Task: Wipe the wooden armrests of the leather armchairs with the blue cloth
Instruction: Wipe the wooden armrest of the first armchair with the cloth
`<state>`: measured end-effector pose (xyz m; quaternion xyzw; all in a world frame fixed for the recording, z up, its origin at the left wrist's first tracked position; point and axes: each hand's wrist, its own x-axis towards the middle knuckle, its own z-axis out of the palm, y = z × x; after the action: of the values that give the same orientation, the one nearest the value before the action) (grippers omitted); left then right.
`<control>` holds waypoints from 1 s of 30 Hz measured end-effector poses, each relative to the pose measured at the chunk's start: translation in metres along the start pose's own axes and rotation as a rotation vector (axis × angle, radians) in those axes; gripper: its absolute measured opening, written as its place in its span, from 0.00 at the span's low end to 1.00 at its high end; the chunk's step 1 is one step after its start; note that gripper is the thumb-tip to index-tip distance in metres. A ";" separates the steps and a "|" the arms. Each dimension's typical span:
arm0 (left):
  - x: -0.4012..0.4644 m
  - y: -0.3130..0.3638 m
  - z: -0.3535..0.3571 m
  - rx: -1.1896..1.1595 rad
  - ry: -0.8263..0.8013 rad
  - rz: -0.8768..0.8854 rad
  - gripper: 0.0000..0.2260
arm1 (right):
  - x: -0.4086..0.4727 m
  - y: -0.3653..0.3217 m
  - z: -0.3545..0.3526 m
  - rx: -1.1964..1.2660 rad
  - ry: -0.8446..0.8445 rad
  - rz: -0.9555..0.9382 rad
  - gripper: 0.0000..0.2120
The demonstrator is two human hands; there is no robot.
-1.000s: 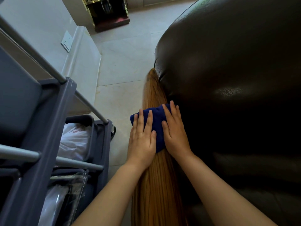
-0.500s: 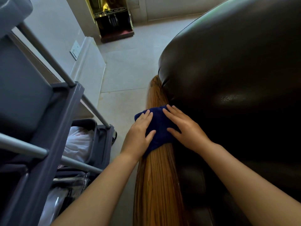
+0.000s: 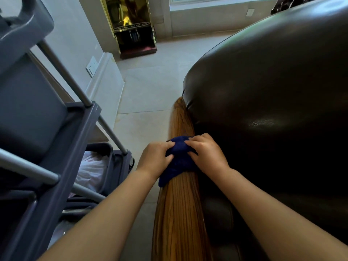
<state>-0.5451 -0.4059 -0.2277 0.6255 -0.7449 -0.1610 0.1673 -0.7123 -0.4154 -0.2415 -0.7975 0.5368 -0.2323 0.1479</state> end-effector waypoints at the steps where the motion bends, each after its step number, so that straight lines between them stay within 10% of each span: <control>1: -0.007 0.000 -0.002 0.026 -0.024 0.000 0.18 | -0.007 -0.004 -0.002 -0.017 -0.012 -0.015 0.13; 10: -0.047 0.024 -0.042 -0.016 -0.382 0.009 0.13 | -0.042 -0.017 -0.044 0.263 -0.472 0.218 0.09; 30: -0.117 0.274 -0.280 -0.255 -0.402 0.207 0.08 | -0.145 -0.138 -0.399 0.056 -0.253 0.189 0.10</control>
<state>-0.6408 -0.2541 0.1401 0.4751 -0.7970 -0.3566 0.1089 -0.8604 -0.2238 0.1339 -0.7619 0.5797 -0.1299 0.2578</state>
